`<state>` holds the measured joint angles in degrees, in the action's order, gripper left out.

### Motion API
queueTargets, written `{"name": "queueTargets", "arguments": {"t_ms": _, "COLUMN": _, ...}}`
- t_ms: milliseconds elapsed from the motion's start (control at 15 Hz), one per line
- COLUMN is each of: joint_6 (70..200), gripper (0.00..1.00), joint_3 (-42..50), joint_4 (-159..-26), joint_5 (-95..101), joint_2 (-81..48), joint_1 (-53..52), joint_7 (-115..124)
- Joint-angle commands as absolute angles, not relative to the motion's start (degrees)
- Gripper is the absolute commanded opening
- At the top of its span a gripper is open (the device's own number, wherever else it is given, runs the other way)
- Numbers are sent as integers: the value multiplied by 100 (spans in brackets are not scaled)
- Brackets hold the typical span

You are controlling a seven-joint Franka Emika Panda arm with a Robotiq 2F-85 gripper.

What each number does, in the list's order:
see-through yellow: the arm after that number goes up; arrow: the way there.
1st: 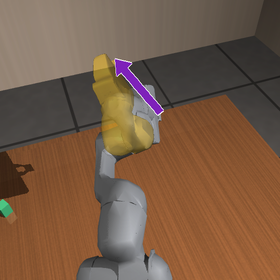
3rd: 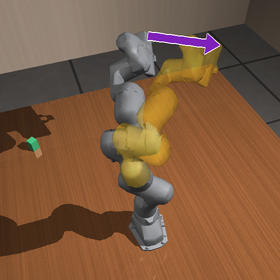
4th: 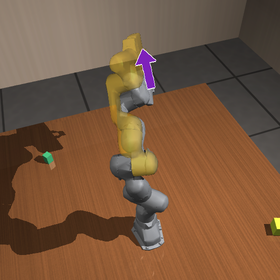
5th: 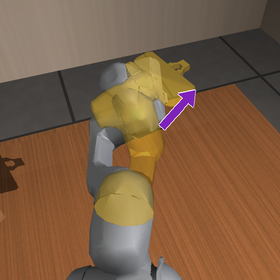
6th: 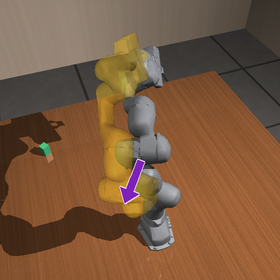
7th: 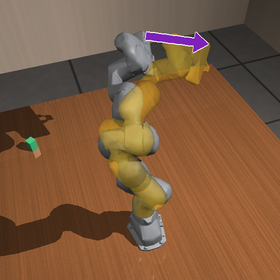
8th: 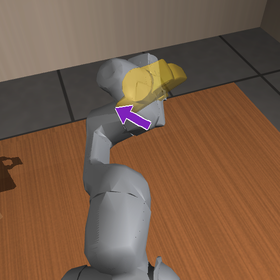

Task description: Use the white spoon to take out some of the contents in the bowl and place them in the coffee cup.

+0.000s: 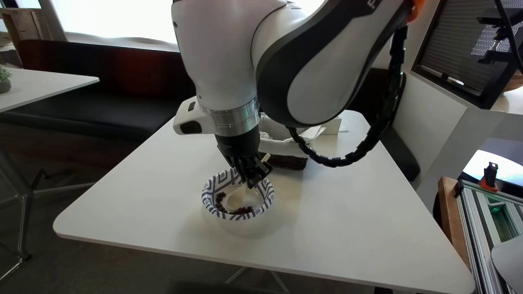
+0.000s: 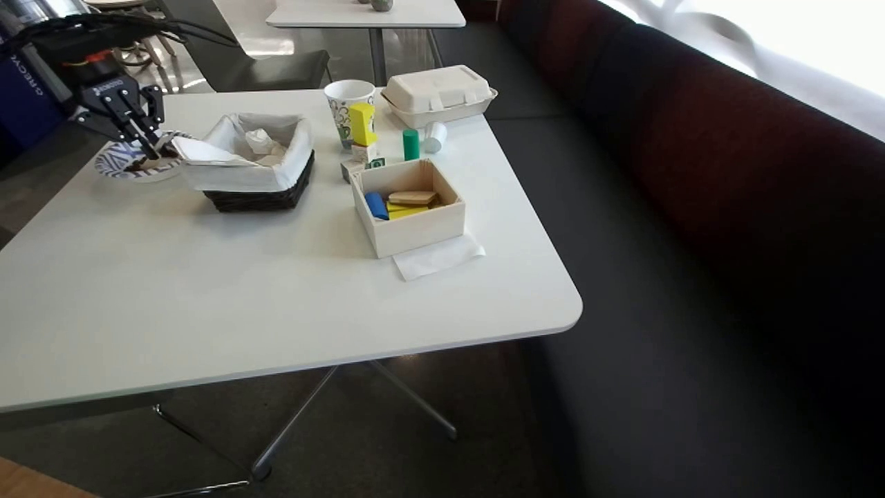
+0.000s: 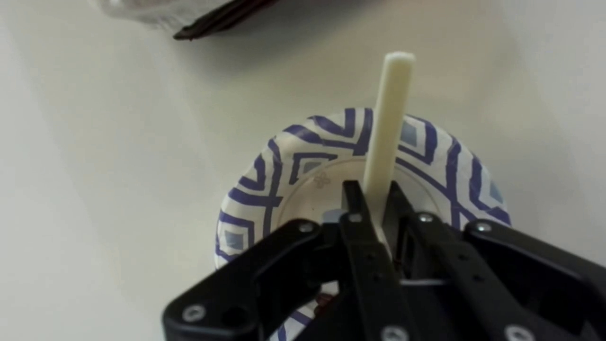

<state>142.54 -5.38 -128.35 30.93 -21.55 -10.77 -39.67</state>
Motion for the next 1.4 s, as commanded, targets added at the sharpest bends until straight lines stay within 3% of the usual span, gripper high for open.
{"name": "queueTargets", "arguments": {"t_ms": 0, "joint_6": 14084, "gripper": 4, "joint_3": -601, "joint_4": -12690, "joint_5": 3214, "joint_2": -2265, "joint_1": -1074, "joint_7": -3833}}
{"name": "queueTargets", "arguments": {"t_ms": 1333, "joint_6": 14465, "gripper": 4, "joint_3": -951, "joint_4": -12524, "joint_5": 2833, "joint_2": -2503, "joint_1": -891, "joint_7": -4287}}
